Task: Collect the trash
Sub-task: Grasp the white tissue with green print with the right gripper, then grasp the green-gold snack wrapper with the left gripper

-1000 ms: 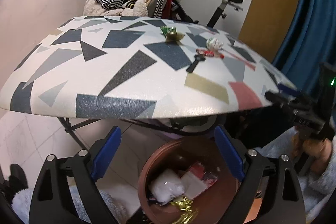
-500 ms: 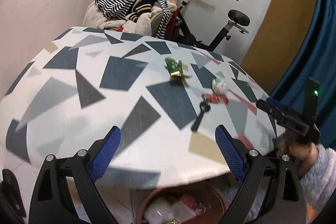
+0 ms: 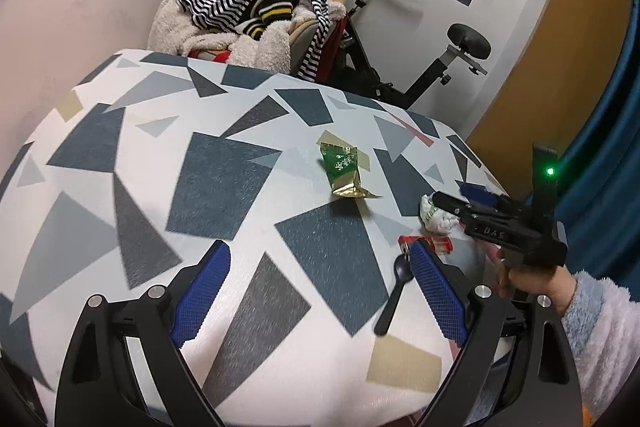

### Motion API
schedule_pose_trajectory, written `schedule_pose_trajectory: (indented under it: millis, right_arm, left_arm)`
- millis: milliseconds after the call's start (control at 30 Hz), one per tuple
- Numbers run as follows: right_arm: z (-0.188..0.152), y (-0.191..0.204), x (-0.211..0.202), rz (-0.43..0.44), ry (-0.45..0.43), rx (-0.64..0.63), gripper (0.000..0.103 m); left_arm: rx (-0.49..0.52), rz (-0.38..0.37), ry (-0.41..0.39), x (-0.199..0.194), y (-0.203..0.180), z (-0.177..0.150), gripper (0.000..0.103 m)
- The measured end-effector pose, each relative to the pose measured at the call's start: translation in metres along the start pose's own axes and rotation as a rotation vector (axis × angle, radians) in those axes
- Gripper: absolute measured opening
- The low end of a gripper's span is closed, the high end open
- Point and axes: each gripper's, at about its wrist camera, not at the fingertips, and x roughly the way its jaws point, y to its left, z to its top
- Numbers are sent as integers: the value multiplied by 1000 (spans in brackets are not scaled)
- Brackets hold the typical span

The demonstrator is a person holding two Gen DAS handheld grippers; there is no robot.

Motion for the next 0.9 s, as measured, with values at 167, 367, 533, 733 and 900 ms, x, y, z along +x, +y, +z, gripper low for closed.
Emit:
schedule_pose_trajectory:
  millis: [167,367,533,733,900]
  right_arm:
    - [-7,4,27,11,132,-20,61]
    - [-14,9,19,22,63,-34,52]
    - [-20,-10,5,63,-20,71,52]
    - [-14,-14,-2,61,-56,98,52]
    - [-15,-19,-7,73,-66,112,52]
  left_arm:
    - [-13,-16,46,32,-5,11,89]
    - [5,-26,77,67,-18,21,89]
    - [17,-29,106,103,-32,37,85]
    - [-7,38,121,147,-34,57,61]
    - [34,54,185,182,-44,67,54]
